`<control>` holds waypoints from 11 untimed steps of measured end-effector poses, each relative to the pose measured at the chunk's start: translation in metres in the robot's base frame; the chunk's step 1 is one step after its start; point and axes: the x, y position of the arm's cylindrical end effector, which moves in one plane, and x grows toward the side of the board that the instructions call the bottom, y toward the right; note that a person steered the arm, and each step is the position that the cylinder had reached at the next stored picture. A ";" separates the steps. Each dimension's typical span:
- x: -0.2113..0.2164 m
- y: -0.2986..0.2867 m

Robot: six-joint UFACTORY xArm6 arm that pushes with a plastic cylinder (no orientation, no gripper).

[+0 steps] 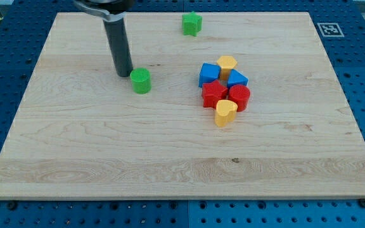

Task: Slide the green circle closer to group of the blocks

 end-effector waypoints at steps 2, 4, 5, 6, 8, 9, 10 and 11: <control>0.012 -0.024; 0.020 -0.025; 0.020 -0.016; 0.020 0.006; 0.034 0.052; 0.039 0.088; 0.039 0.117; 0.022 0.113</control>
